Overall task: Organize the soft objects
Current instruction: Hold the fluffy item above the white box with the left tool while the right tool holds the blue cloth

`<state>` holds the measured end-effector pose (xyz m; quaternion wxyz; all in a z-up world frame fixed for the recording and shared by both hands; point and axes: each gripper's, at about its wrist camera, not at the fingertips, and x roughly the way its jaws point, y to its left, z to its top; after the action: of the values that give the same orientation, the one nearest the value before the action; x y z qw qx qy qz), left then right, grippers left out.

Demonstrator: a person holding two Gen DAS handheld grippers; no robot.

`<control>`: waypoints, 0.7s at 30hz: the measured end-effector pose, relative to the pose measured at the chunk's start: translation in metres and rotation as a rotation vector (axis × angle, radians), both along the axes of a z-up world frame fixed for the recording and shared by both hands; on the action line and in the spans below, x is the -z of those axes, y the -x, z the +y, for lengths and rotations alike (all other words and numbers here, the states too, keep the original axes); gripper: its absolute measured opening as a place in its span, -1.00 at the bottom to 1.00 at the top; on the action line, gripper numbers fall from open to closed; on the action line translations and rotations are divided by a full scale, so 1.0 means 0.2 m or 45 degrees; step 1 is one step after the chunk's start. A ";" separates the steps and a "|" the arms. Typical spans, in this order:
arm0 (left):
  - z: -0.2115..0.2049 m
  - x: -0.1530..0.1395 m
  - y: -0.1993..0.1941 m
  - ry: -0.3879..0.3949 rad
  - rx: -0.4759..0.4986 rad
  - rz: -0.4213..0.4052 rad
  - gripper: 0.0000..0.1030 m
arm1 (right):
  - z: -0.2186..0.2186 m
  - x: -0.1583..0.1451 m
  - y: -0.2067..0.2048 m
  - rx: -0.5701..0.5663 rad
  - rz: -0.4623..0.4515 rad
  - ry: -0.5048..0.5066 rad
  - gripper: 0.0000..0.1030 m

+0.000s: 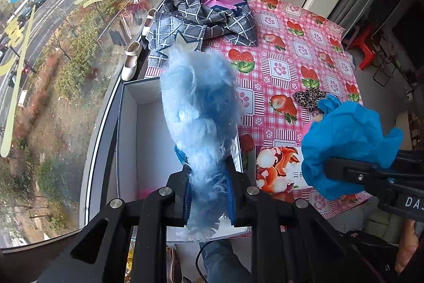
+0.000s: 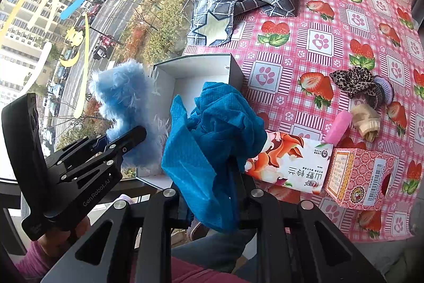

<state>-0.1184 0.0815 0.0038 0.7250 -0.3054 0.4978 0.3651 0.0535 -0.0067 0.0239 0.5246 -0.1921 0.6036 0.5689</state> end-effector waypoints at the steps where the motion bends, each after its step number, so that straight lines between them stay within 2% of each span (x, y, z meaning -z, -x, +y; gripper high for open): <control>1: 0.00 0.00 0.00 0.000 0.004 0.000 -0.56 | 0.00 0.00 0.00 0.000 0.001 -0.001 -0.57; 21: 0.06 0.01 0.00 0.011 0.005 -0.008 -0.56 | 0.05 -0.01 0.03 -0.009 -0.003 -0.001 -0.57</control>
<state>-0.1193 0.0936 0.0013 0.7260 -0.3087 0.4976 0.3605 0.0481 0.0039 0.0259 0.5232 -0.1947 0.6022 0.5707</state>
